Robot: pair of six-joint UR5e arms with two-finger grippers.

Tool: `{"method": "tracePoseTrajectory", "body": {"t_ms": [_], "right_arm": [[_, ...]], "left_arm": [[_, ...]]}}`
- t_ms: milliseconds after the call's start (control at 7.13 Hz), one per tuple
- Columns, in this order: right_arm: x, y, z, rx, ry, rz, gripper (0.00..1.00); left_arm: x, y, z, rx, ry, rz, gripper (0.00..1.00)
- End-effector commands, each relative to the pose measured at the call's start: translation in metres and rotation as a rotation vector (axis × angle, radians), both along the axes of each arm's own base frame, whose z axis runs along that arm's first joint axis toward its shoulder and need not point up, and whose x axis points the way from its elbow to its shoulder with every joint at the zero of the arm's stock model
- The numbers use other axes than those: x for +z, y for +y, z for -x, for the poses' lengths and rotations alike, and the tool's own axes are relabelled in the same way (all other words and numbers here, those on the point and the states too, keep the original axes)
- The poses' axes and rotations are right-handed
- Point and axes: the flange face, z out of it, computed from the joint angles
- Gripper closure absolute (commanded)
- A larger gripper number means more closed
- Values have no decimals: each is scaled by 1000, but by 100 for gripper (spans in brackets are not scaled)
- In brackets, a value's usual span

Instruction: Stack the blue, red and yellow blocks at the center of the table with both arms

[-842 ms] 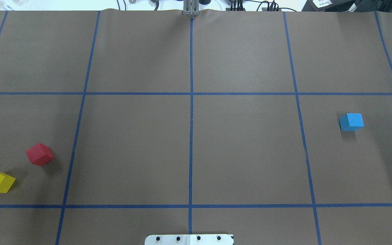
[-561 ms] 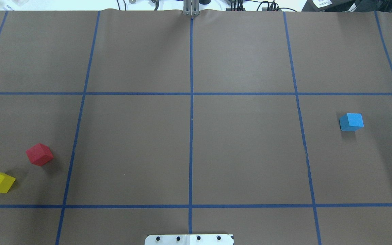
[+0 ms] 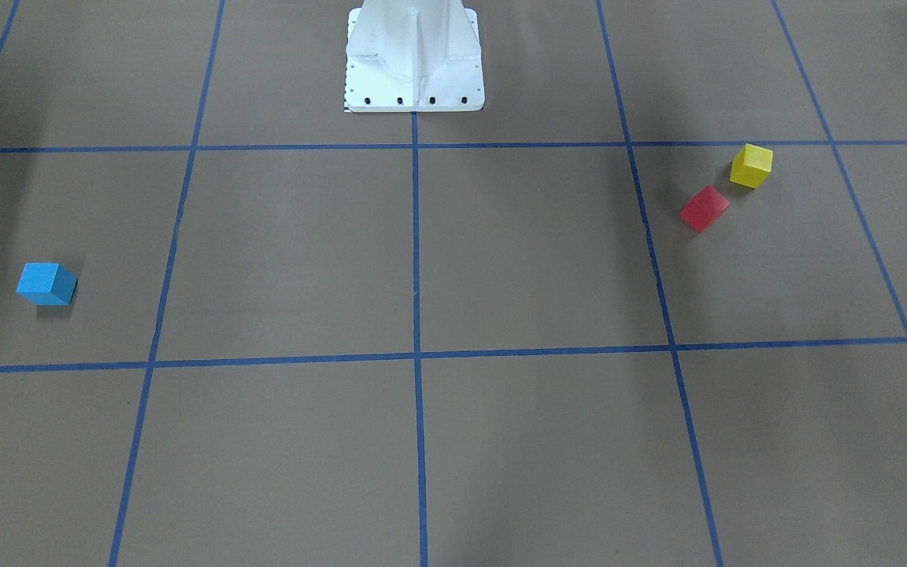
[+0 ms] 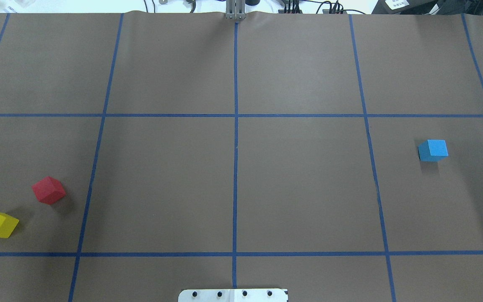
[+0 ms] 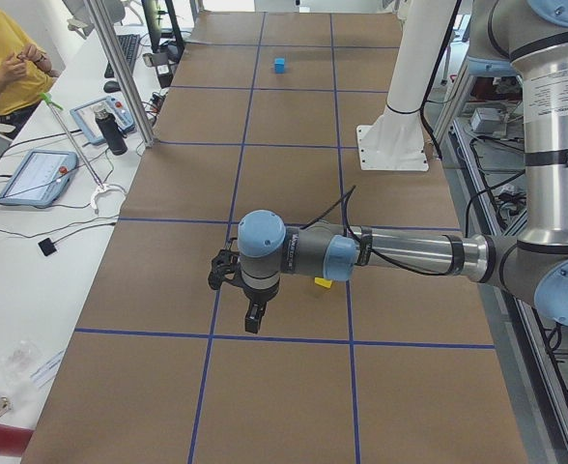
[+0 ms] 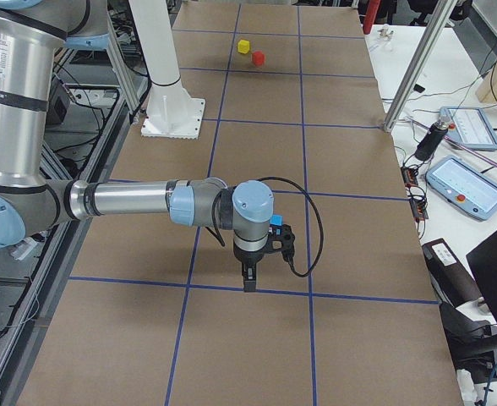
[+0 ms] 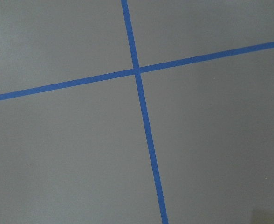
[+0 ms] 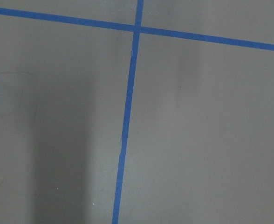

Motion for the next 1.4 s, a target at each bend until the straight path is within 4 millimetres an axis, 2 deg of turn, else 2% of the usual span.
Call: {"method": "tracePoseTrajectory", "body": {"t_ms": [0,140,281,421,561,701,842,982,1262], "right_arm": [[-18,-20,0,4,-2,-55,0],[-34,-32,0,6,-7,-126,0],[-36,-36,0,7,-7,-177,0],[-29,-34,0,0,-14,-202,0],[-17,-21,4,-6,-66,-254,0],[-11,-23,8,28,-100,-279,0],[-17,-26,21,47,-142,-271,0],[-33,-33,57,76,-176,-189,0],[-57,-40,130,122,-181,-154,0]], "left_arm": [[-24,-4,0,-3,3,-46,0],[-36,-10,-1,-2,6,-74,0],[-53,-19,-1,-4,8,-130,0],[-66,-28,-1,-4,7,-213,0],[-80,-34,-1,-4,9,-328,0],[-78,-37,-3,-3,11,-345,0],[-90,-47,-5,-1,16,-367,0],[-87,-47,-5,1,16,-362,0],[-83,-48,-5,5,18,-361,0]]}}
